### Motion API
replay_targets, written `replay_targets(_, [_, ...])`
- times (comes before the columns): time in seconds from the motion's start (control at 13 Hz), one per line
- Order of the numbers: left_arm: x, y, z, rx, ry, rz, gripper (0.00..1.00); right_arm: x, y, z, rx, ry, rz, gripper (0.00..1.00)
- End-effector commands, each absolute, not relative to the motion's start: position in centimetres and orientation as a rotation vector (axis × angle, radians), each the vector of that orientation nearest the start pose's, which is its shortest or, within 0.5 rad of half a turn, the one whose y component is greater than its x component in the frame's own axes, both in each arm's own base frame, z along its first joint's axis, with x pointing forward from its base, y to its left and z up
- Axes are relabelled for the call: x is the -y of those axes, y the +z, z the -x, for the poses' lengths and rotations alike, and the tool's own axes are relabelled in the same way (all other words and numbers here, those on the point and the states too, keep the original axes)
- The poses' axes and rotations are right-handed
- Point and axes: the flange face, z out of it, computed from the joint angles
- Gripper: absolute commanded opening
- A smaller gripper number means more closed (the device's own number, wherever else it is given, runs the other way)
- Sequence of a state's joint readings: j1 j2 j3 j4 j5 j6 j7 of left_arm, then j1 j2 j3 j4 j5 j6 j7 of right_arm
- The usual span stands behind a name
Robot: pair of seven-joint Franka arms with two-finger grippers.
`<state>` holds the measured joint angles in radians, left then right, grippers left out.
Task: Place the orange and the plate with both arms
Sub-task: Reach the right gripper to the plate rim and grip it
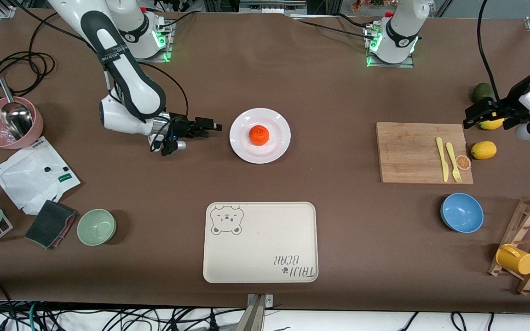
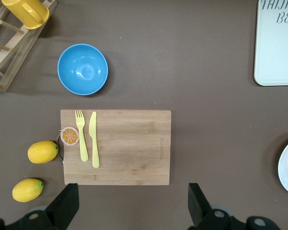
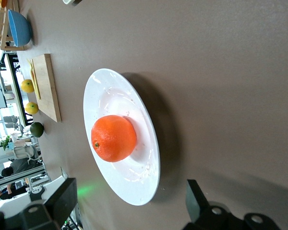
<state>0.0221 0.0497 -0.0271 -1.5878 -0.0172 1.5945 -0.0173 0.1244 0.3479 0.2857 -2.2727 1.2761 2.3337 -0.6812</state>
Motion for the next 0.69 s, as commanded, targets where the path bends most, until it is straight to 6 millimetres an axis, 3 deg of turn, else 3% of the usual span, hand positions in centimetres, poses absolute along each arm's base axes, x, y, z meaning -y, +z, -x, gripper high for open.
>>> replay_targets(0.0, [0.0, 59.3, -57.4, 0.033, 0.054, 3.165, 1.00, -23.3, 18.3, -45.4, -0.011, 0.150, 2.250, 1.00])
replay_targets(0.15, [-0.1, 60.0, -58.1, 0.026, 0.024, 3.134, 1.00, -24.8, 17.1, -44.5, -0.037, 0.125, 2.253, 1.00])
replay_targets(0.62, [-0.6, 60.0, -58.5, 0.038, 0.024, 3.132, 1.00, -26.5, 14.4, -43.1, -0.096, 0.116, 2.253, 0.99])
